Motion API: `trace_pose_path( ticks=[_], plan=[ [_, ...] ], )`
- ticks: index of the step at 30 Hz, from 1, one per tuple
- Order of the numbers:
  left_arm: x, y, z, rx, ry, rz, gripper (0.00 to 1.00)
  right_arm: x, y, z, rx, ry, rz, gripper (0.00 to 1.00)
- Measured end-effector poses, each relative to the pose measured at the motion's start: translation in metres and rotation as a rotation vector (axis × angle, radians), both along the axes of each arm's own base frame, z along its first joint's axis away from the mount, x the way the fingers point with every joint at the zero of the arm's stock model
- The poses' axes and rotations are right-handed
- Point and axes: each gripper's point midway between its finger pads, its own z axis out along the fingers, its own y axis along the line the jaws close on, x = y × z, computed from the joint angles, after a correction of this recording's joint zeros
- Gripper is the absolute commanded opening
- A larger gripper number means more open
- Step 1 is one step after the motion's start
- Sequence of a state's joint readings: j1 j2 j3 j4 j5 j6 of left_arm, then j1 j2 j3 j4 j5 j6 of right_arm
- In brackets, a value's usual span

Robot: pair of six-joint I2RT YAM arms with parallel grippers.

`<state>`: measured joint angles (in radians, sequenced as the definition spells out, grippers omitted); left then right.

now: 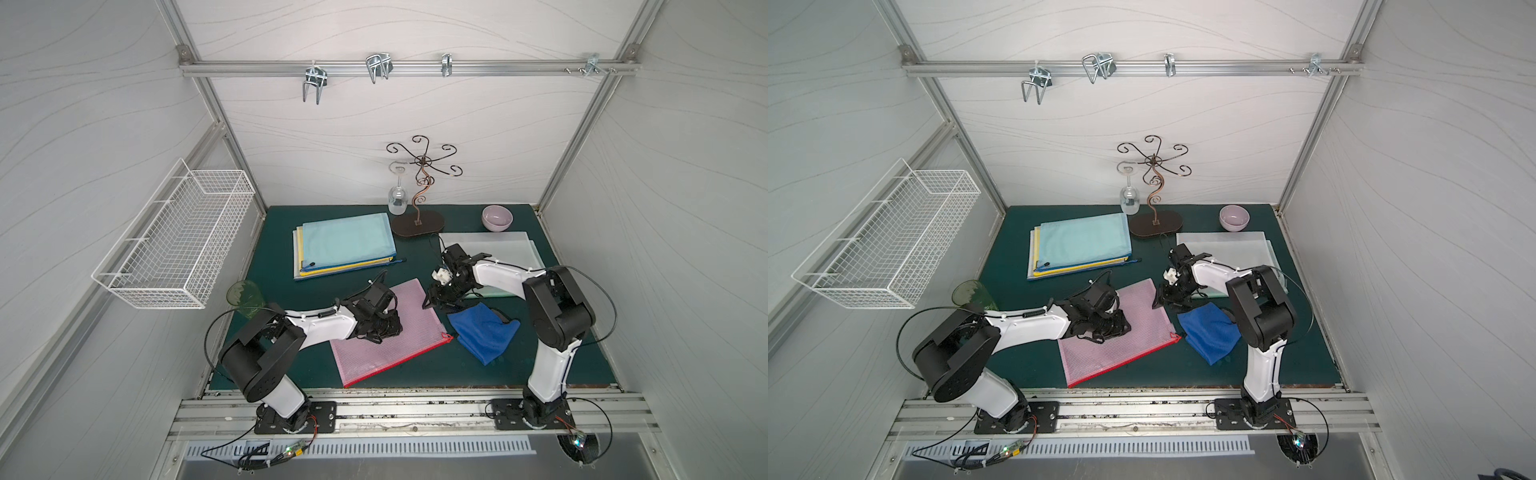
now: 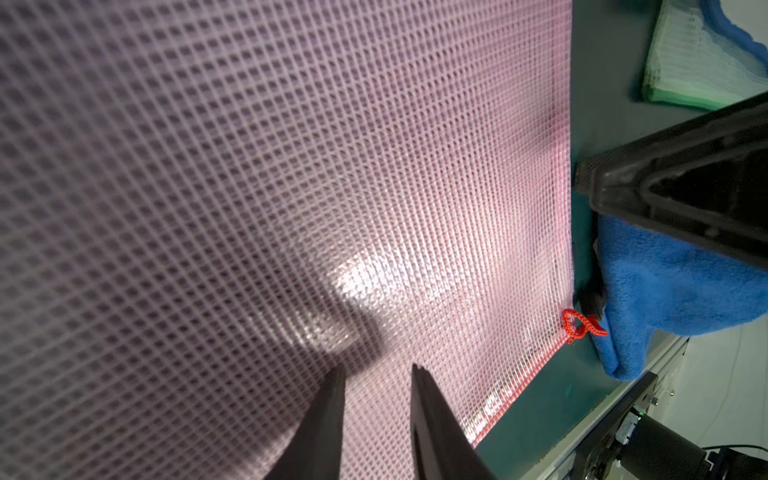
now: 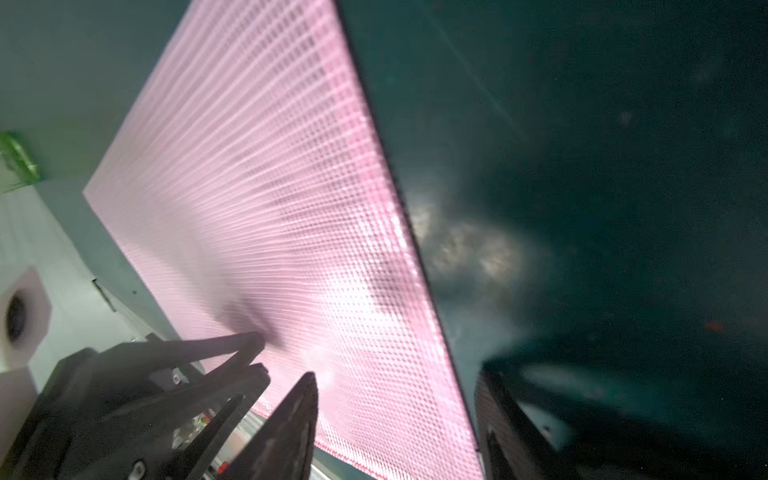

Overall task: Wipe the document bag
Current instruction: Pick up the document bag from the center of the board.

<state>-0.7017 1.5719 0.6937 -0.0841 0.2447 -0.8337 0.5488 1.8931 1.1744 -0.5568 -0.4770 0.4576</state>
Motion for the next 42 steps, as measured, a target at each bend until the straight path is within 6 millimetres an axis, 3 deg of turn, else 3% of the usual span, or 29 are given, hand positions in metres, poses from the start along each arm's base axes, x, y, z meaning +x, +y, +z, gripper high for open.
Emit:
trace_pose_path(
  ticks=[4,9,12,16,19,22,26,29,32,34,37,42],
  plan=[
    [0.001,0.0,0.0,-0.013,0.002,0.008,0.31,-0.009,0.021,0.002,0.081,0.007,0.052,0.56],
    [0.002,0.001,0.0,-0.019,0.007,0.01,0.3,-0.02,0.035,0.001,0.162,0.038,0.082,0.41],
    [0.002,0.0,0.0,-0.021,0.007,0.011,0.3,-0.022,0.035,0.0,0.167,0.049,0.078,0.18],
    [0.003,0.001,0.0,-0.022,0.006,0.012,0.3,-0.02,0.036,0.005,0.169,0.055,0.076,0.0],
    [0.004,0.006,0.003,-0.014,-0.007,0.027,0.32,-0.015,0.04,0.016,0.163,0.045,0.086,0.0],
    [0.002,0.026,0.011,0.016,-0.011,0.068,0.33,-0.003,0.047,0.037,0.15,-0.004,0.1,0.0],
    [0.011,0.045,0.056,-0.003,-0.098,0.111,0.34,0.023,0.046,0.081,0.104,-0.102,0.098,0.0],
    [0.021,0.053,0.094,-0.038,-0.183,0.134,0.35,0.058,0.021,0.112,0.028,-0.195,0.045,0.0],
    [0.021,0.062,0.111,-0.048,-0.225,0.149,0.35,0.095,-0.026,0.129,-0.084,-0.28,-0.027,0.0],
    [0.019,0.068,0.113,-0.036,-0.223,0.158,0.34,0.113,-0.058,0.135,-0.168,-0.324,-0.052,0.0],
    [0.015,0.074,0.11,-0.015,-0.207,0.161,0.34,0.139,-0.104,0.133,-0.299,-0.365,-0.077,0.0],
    [0.01,0.079,0.104,0.011,-0.186,0.155,0.34,0.174,-0.161,0.108,-0.448,-0.369,-0.069,0.0]
  ],
)
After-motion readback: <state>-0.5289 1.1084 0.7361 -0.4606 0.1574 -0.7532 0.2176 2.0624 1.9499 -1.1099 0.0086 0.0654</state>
